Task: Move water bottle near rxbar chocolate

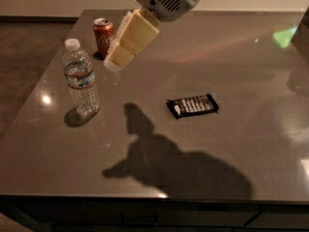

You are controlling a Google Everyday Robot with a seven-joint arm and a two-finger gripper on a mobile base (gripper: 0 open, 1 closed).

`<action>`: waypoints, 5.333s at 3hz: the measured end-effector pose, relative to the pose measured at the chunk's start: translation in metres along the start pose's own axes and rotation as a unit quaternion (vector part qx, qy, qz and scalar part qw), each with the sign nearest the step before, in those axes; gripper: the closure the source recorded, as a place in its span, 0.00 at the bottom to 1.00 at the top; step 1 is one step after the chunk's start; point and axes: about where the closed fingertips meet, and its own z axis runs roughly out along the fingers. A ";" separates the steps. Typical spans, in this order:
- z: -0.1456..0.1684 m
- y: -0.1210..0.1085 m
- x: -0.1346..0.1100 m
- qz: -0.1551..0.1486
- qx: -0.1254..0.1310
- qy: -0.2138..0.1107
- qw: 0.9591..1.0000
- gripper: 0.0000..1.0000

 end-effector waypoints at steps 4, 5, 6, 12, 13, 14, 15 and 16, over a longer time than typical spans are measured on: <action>0.115 -0.005 -0.025 0.031 -0.018 0.062 0.997 0.00; 0.123 0.011 -0.034 0.015 -0.028 0.056 0.998 0.00; 0.133 0.019 -0.038 0.005 -0.035 0.055 0.998 0.00; 0.090 -0.039 0.012 0.040 -0.028 0.057 0.997 1.00; 0.073 -0.060 0.040 0.065 -0.021 0.066 0.995 1.00; 0.058 -0.077 0.067 0.094 -0.003 0.069 0.993 1.00; 0.043 -0.090 0.093 0.118 0.018 0.073 0.990 1.00; 0.027 -0.098 0.113 0.135 0.036 0.075 0.987 1.00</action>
Offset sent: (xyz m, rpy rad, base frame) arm 0.0602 0.0917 -0.0655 -0.1223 0.1009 -0.1146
